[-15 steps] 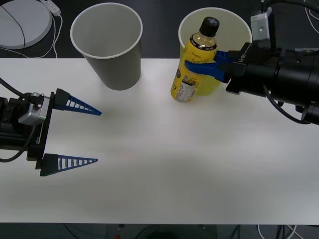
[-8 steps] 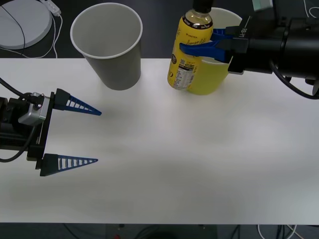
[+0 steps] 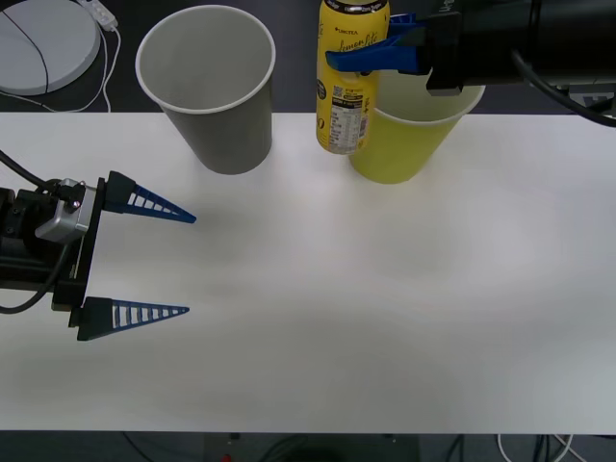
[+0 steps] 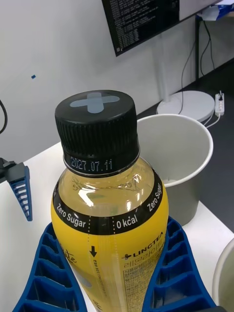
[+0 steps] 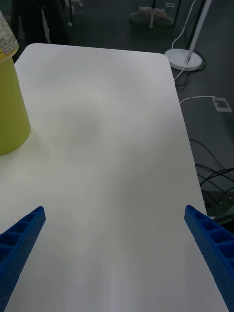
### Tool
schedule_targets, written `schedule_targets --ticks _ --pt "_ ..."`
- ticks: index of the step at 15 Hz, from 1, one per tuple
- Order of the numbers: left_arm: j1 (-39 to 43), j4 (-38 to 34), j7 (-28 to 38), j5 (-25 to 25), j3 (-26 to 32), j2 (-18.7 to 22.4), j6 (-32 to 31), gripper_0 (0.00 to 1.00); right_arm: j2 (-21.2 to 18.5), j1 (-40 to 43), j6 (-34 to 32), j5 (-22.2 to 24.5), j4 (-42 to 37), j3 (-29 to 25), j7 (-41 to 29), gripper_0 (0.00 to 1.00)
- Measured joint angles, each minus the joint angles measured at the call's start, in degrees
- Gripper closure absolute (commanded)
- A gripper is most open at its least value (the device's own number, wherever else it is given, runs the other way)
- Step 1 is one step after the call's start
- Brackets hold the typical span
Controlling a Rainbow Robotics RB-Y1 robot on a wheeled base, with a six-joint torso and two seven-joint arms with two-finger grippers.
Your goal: Put the can into the green bin and the plastic bottle into the gray bin
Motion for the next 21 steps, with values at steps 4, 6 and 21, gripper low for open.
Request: schedule_targets --ticks 4,6,21 --pt "0.0 0.0 0.0 0.0 0.0 0.0 0.0 0.0 6.03 -7.4 -7.29 8.73 5.08 0.31 -8.04 1.0" --pt "0.0 0.0 0.0 0.0 0.0 0.0 0.0 0.0 8.2 -11.61 -9.04 10.53 8.23 2.68 -9.37 1.0" --pt "0.0 0.0 -0.01 0.0 0.0 0.0 0.0 0.0 28.27 -41.7 -9.54 8.66 41.15 27.15 -9.52 1.0"
